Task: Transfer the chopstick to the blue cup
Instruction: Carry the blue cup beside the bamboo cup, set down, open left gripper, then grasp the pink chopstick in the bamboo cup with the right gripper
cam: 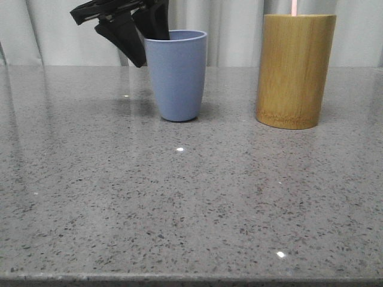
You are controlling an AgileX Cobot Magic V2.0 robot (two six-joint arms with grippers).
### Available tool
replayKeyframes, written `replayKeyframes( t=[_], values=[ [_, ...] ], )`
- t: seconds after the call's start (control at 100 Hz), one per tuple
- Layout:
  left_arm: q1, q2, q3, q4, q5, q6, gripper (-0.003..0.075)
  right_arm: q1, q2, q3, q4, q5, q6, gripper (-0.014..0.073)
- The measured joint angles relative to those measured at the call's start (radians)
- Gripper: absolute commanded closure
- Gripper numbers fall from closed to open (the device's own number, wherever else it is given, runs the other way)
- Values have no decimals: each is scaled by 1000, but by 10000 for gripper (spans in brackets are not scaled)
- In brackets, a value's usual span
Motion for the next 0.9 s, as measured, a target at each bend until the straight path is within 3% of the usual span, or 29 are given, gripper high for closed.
replayKeyframes(
  t=[0.39, 0.61, 0.74, 0.9],
  values=[
    [0, -10, -70, -28, 0, 0, 281, 0, 0, 0, 0, -2, 0, 255],
    [0, -97, -69, 75, 0, -30, 312, 0, 0, 0, 0, -10, 0, 256],
    [0, -175, -16, 171, -7, -68, 344, 0, 0, 0, 0, -29, 0, 256],
    [0, -327, 159, 265, -100, -120, 363, 14, 21, -10, 0, -37, 0, 256]
  ],
)
